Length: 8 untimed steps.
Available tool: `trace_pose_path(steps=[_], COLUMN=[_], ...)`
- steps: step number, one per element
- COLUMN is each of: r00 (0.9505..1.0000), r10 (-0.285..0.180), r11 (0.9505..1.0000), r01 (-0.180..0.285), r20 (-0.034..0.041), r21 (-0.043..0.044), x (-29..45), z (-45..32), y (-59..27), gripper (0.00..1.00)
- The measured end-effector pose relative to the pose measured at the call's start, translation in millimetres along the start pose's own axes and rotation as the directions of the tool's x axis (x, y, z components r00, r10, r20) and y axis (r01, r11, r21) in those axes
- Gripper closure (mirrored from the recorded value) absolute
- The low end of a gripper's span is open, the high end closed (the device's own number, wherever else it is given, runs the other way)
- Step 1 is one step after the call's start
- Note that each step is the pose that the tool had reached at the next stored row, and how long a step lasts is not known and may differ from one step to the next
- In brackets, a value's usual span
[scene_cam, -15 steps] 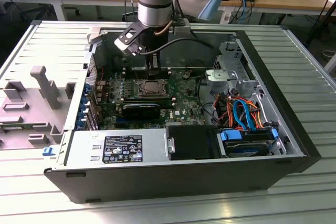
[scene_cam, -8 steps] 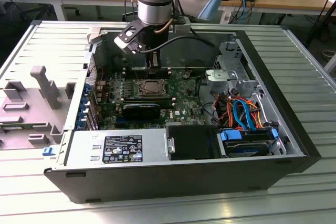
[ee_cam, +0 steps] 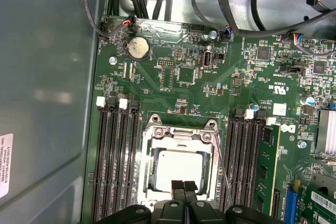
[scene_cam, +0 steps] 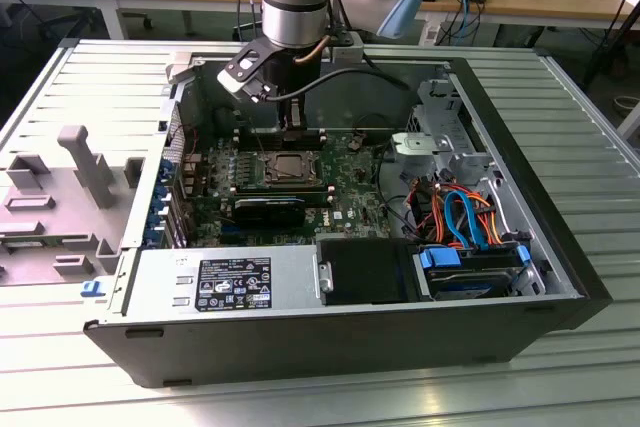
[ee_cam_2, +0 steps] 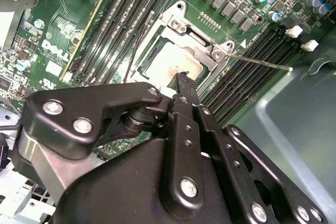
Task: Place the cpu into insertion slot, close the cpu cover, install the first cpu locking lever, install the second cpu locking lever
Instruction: 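Install the first cpu locking lever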
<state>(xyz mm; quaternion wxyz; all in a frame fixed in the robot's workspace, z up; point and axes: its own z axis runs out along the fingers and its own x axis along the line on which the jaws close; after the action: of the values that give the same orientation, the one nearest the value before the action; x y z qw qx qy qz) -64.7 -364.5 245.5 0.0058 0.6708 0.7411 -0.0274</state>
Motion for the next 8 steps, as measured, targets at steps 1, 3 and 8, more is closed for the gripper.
trace_pose_path(steps=[1,3,8], r00=[1.0000,0.9999,0.9973], r10=[0.000,-0.012,-0.073], r11=[1.0000,0.9999,0.9973], r01=[0.000,0.012,0.073], r20=[0.0000,0.0004,0.0026], r21=[0.0001,-0.0005,-0.0032], x=[0.0,0.0,0.0], z=[0.0,0.0,0.0], y=[0.0,0.0,0.0], gripper=[0.89,0.89,0.89])
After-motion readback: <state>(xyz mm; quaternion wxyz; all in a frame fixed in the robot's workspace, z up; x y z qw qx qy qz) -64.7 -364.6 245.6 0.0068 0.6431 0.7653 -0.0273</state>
